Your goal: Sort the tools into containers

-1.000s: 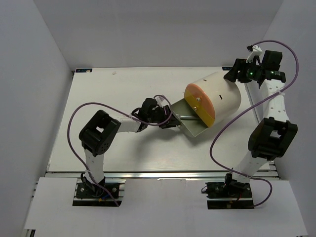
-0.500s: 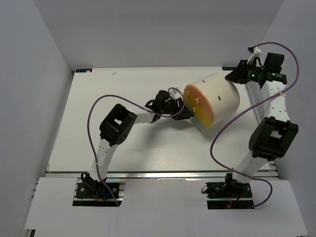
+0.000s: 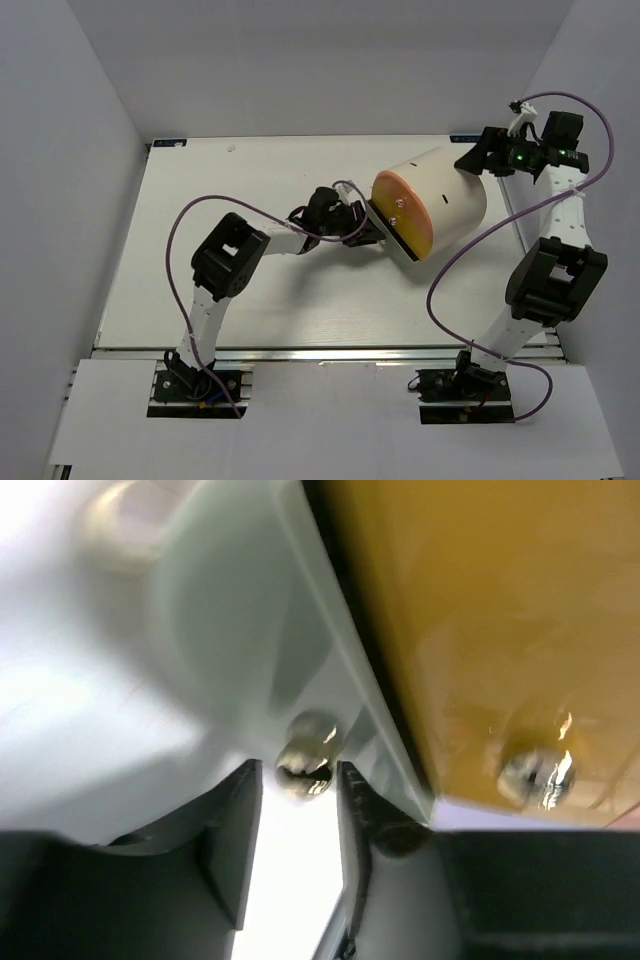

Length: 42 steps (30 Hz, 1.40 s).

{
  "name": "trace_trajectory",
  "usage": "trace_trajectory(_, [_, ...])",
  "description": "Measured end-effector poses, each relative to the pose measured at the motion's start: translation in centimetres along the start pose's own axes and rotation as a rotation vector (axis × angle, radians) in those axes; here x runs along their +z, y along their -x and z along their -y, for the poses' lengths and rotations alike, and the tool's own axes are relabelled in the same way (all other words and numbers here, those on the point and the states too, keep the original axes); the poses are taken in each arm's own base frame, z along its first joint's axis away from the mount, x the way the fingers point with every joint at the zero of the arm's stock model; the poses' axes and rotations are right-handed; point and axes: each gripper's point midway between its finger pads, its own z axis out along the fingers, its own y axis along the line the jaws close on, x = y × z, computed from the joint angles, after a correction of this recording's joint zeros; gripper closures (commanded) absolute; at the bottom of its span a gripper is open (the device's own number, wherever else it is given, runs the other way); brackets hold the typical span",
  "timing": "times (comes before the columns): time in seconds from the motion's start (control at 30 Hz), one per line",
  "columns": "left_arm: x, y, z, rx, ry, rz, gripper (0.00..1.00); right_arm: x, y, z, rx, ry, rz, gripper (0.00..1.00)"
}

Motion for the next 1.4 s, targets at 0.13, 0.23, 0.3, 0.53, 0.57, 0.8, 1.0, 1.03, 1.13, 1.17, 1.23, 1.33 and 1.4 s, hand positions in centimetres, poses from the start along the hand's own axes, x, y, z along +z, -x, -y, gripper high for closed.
trace_trajectory(0.13, [-4.1, 0.0, -1.5, -0.024, 0.104, 0.059, 0.29, -2.0, 0.9, 2.3, -0.006, -0.104, 0.01, 0.11])
trace_trajectory(0.23, [-7.5, 1.4, -1.8, -0.017, 0.162, 0.126, 0.22, -3.7, 2.8, 3.8, -0.066, -0.196, 0.034, 0.11])
trace_trajectory(0.3, [-9.8, 2.5, -1.5, 0.0, 0.191, 0.178, 0.21, -4.7, 4.3, 4.2, -0.123, -0.242, 0.059, 0.11])
trace_trajectory(0.53, [-13.5, 4.4, 2.0, 0.103, 0.149, 0.264, 0.59, -7.2, 6.8, 2.3, -0.279, -0.287, 0.113, 0.11])
trace_trajectory(0.57, [-13.1, 4.3, 1.9, 0.108, 0.141, 0.254, 0.67, -7.3, 6.6, 2.0, -0.281, -0.287, 0.112, 0.11])
trace_trajectory(0.8, [-5.1, 0.8, -2.8, 0.051, 0.181, 0.054, 0.73, -5.8, 2.3, 2.5, -0.2, -0.241, 0.035, 0.11])
trace_trajectory(1.0, [-1.3, -1.2, -3.7, 0.024, 0.171, -0.034, 0.68, -5.0, 0.7, 2.3, -0.167, -0.203, 0.011, 0.11])
trace_trajectory(1.03, [-1.0, -1.0, -3.3, 0.025, 0.161, -0.035, 0.67, -4.9, 0.5, 2.3, -0.163, -0.198, 0.009, 0.11])
trace_trajectory(1.13, [-0.2, -0.2, -2.2, 0.035, 0.131, -0.03, 0.64, -4.5, -0.1, 2.2, -0.155, -0.186, -0.003, 0.11])
trace_trajectory(1.17, [0.2, 0.1, -1.9, 0.038, 0.122, -0.026, 0.62, -4.4, -0.3, 2.2, -0.152, -0.184, -0.007, 0.11])
trace_trajectory(1.23, [0.8, 0.7, -1.6, 0.037, 0.106, -0.022, 0.56, -4.1, -0.8, 1.9, -0.142, -0.168, -0.015, 0.11])
trace_trajectory(1.33, [1.8, 1.1, -1.8, 0.027, 0.1, -0.022, 0.53, -3.9, -0.7, 1.8, -0.148, -0.157, -0.01, 0.11])
trace_trajectory(1.4, [2.4, 1.0, -1.8, 0.021, 0.096, -0.03, 0.54, -3.8, -0.6, 1.7, -0.154, -0.155, -0.006, 0.11])
